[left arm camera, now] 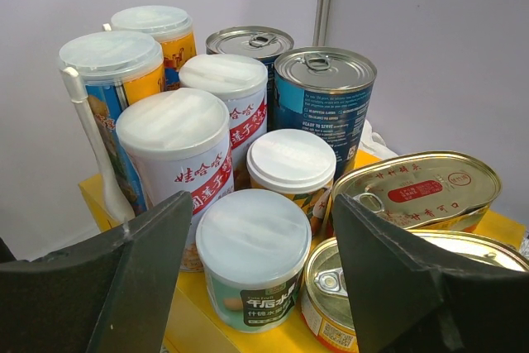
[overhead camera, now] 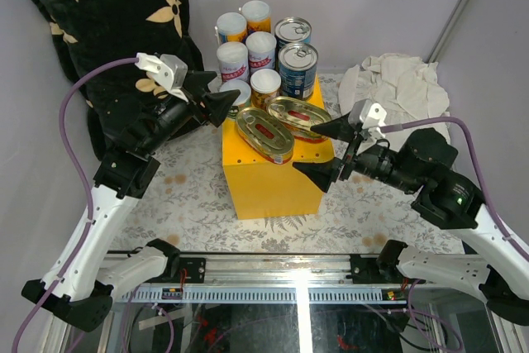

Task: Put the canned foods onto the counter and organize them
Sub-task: Adjust the canned food at the counter.

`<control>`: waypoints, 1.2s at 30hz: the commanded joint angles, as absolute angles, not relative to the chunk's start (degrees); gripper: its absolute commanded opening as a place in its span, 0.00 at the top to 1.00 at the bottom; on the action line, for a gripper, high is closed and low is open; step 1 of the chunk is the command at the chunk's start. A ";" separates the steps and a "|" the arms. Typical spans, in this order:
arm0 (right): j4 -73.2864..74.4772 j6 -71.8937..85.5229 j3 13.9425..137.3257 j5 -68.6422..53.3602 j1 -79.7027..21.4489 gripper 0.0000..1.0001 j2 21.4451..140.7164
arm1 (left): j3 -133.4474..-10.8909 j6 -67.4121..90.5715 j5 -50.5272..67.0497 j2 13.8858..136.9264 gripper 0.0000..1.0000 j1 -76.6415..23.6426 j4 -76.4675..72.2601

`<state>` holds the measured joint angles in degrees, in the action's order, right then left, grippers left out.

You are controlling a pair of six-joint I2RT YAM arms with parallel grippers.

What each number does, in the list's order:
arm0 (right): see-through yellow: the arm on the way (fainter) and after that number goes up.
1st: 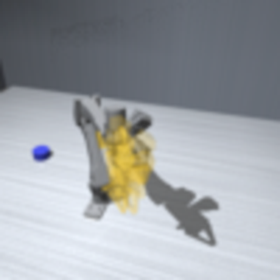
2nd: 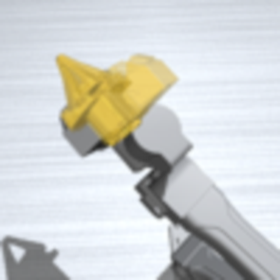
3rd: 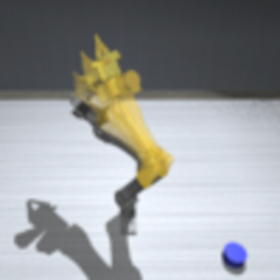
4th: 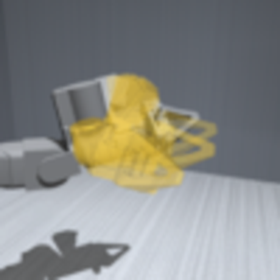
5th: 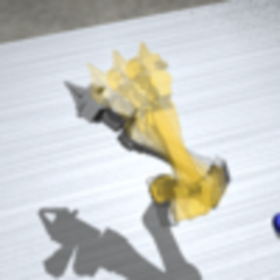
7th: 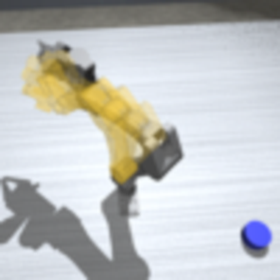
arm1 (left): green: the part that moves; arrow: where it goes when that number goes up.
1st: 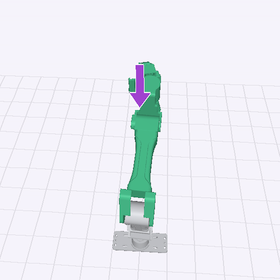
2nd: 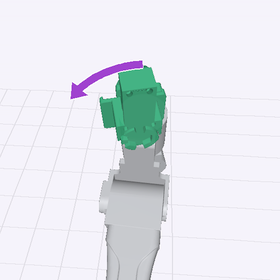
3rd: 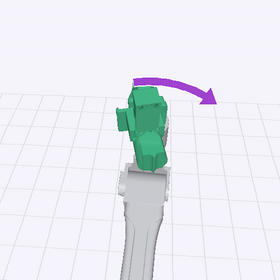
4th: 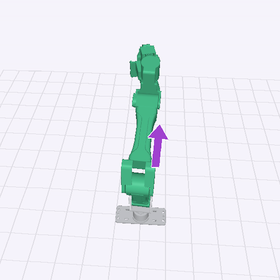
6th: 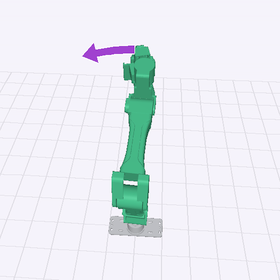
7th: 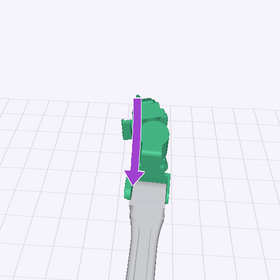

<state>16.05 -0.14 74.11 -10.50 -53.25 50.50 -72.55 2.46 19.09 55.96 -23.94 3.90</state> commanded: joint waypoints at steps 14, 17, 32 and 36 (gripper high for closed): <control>14.10 0.04 69.90 -7.89 -53.69 0.22 52.29 | -73.26 1.74 18.51 54.32 0.29 -23.64 2.50; 13.31 0.27 69.60 -6.18 -53.71 0.24 52.22 | -73.13 1.53 18.27 54.21 0.29 -23.69 2.47; 10.38 1.41 69.61 -4.15 -53.77 0.40 51.95 | -72.14 1.04 17.91 54.43 0.29 -23.65 1.58; 10.50 1.61 70.19 -4.80 -53.73 0.40 52.15 | -72.00 0.96 17.90 54.25 0.29 -23.66 1.58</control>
